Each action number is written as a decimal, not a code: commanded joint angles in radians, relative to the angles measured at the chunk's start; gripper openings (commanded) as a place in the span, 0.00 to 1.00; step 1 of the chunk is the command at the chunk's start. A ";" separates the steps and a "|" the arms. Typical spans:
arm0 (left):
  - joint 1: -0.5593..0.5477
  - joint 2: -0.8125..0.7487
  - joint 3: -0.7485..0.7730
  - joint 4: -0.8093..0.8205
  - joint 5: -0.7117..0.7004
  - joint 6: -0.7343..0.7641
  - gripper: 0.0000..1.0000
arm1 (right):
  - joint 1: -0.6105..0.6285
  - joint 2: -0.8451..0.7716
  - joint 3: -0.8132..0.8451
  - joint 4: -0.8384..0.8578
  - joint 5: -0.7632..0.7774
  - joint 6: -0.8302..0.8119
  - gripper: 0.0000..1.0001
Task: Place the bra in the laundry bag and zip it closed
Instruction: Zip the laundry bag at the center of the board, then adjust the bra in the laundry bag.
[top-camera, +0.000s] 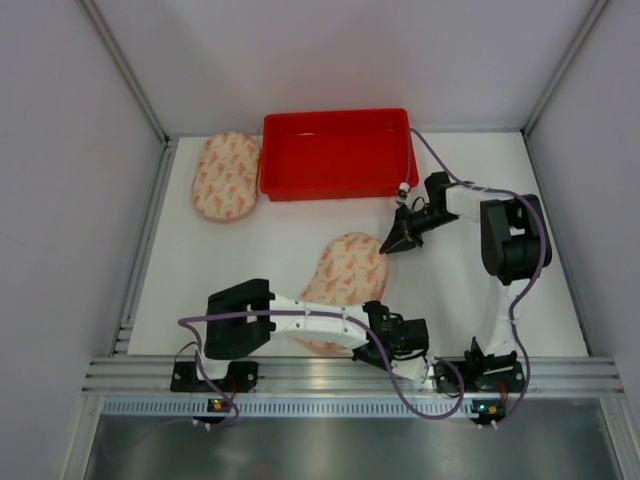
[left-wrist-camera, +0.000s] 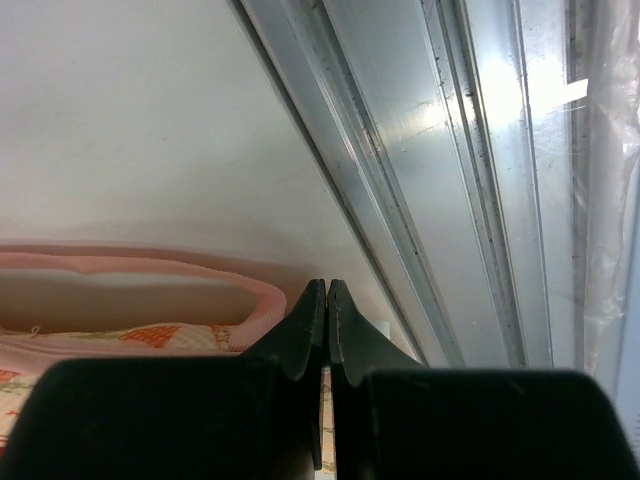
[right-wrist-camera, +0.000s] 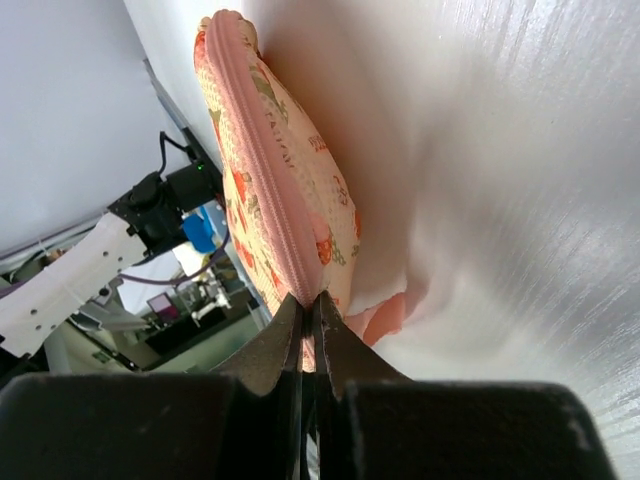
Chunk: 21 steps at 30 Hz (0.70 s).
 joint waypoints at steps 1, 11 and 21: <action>-0.001 -0.063 -0.012 -0.002 0.068 -0.033 0.00 | -0.004 -0.018 0.056 0.084 0.024 0.033 0.00; 0.099 -0.023 0.166 0.010 -0.041 0.056 0.00 | -0.004 -0.139 -0.053 -0.054 -0.007 -0.034 0.71; 0.163 -0.008 0.206 0.049 -0.063 0.159 0.00 | 0.054 -0.172 -0.185 -0.051 -0.103 -0.082 0.74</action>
